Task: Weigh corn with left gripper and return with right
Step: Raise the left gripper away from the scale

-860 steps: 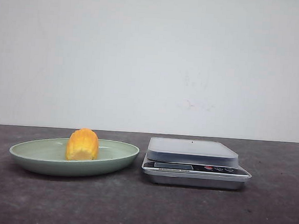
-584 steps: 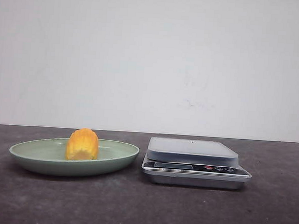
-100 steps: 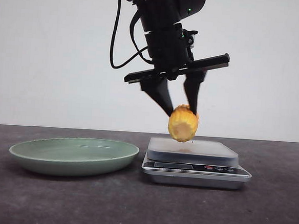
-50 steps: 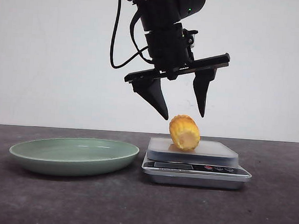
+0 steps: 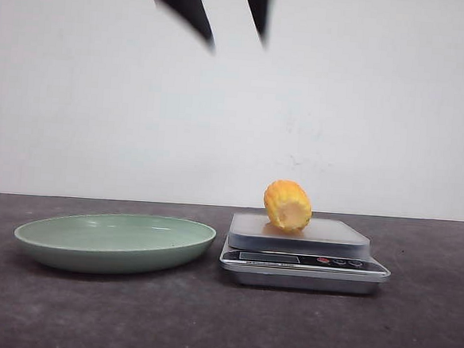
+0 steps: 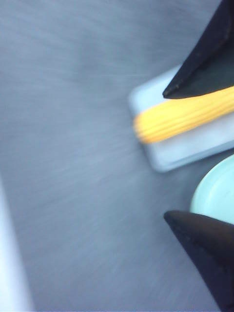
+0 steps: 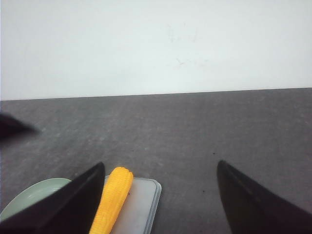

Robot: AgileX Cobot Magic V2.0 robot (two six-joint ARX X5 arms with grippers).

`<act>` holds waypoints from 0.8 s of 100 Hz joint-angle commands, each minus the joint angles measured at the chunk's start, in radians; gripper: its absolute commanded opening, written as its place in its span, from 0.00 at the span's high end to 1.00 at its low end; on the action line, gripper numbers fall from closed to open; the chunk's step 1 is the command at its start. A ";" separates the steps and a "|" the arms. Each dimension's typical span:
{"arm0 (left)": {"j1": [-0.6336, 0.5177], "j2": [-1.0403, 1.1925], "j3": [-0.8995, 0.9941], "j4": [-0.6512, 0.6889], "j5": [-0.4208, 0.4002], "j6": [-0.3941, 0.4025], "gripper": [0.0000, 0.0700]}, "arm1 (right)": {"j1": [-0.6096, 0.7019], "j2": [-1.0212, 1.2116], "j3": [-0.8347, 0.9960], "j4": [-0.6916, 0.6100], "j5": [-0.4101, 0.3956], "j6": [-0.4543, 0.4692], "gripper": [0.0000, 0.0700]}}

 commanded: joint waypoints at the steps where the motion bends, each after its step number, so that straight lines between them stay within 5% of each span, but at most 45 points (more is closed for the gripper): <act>1: -0.007 -0.082 0.025 -0.006 -0.034 0.060 0.38 | 0.004 0.003 0.023 0.007 0.000 -0.012 0.35; 36: -0.010 -0.531 0.025 -0.279 -0.207 0.080 0.38 | 0.005 0.010 0.023 0.011 -0.042 -0.016 0.35; 80: -0.010 -0.901 0.019 -0.718 -0.266 -0.129 0.38 | 0.121 0.146 0.023 0.061 -0.078 -0.014 0.35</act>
